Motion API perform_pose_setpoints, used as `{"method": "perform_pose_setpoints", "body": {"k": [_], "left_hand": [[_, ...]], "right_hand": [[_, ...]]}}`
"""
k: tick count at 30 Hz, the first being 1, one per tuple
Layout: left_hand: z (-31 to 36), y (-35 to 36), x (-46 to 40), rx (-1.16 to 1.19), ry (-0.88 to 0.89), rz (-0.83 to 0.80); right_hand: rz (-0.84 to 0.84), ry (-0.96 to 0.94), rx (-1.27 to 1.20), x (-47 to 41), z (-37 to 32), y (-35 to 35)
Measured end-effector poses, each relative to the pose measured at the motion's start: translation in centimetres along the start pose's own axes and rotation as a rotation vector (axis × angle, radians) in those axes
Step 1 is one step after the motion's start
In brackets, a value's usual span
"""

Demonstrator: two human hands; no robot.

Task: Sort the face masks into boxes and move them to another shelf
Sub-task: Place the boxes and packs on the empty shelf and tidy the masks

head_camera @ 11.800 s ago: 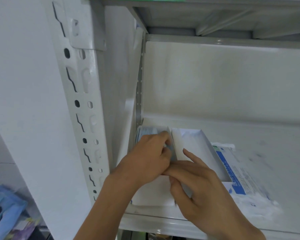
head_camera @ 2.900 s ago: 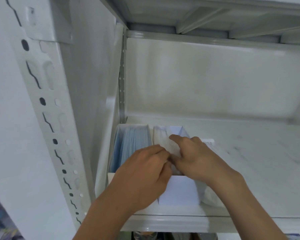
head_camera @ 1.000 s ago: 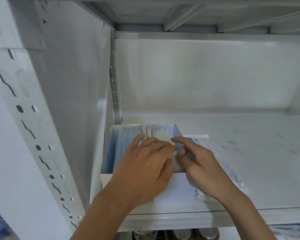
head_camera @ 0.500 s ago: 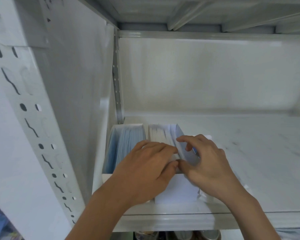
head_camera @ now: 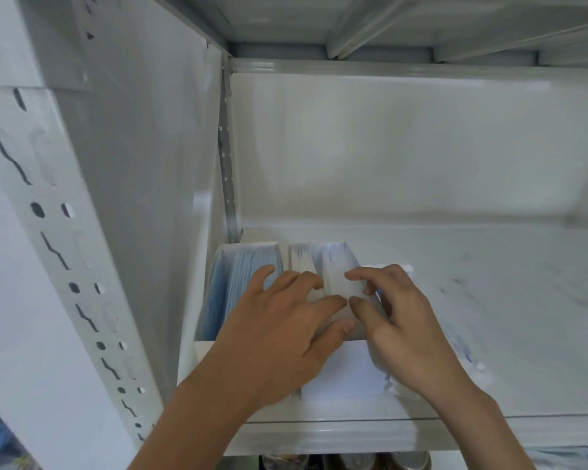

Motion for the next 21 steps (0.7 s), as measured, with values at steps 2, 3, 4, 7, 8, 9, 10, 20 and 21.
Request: {"method": "perform_pose_setpoints", "body": {"k": [2,3,4,7,8,9,10,20,21], "left_hand": [[-0.3,-0.2,0.8,-0.011,-0.037,0.019],[-0.5,-0.3,1.4,-0.012,-0.066,0.045],[-0.9,-0.3,2.2,-0.006,-0.1,0.079],[-2.1,0.6,4.6,0.016,-0.152,0.162],[-2.4,1.2,5.1,0.006,-0.149,0.161],[-2.6,1.6,5.5,-0.013,-0.136,0.159],[-2.8,1.9,5.7,-0.036,-0.119,0.163],[-3.2,2.2,6.5,0.02,0.045,0.277],[-3.1,2.1,6.5,0.026,0.047,0.29]], "right_hand": [[0.024,-0.009,-0.048,0.8,-0.1,0.1],[0.026,-0.013,-0.073,1.3,-0.1,0.1],[0.016,-0.021,-0.096,1.9,-0.1,0.0],[-0.108,-0.031,-0.084,3.6,0.2,0.2],[-0.16,-0.029,-0.047,4.1,0.5,0.5],[-0.204,-0.023,-0.008,4.3,0.7,0.8],[-0.237,-0.005,0.028,4.5,0.8,1.1],[-0.255,0.123,0.12,4.7,-0.2,3.1],[-0.264,0.123,0.106,4.7,-0.3,3.0]]}}
Point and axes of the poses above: each hand's wrist, its own x-axis away from the middle knuckle, its own y-axis out of the palm, z = x × y, the point moved 6 cm from there along -x, towards the middle knuckle, and after that the axes turned 15 degrees about -z, right-handed, at the moved point
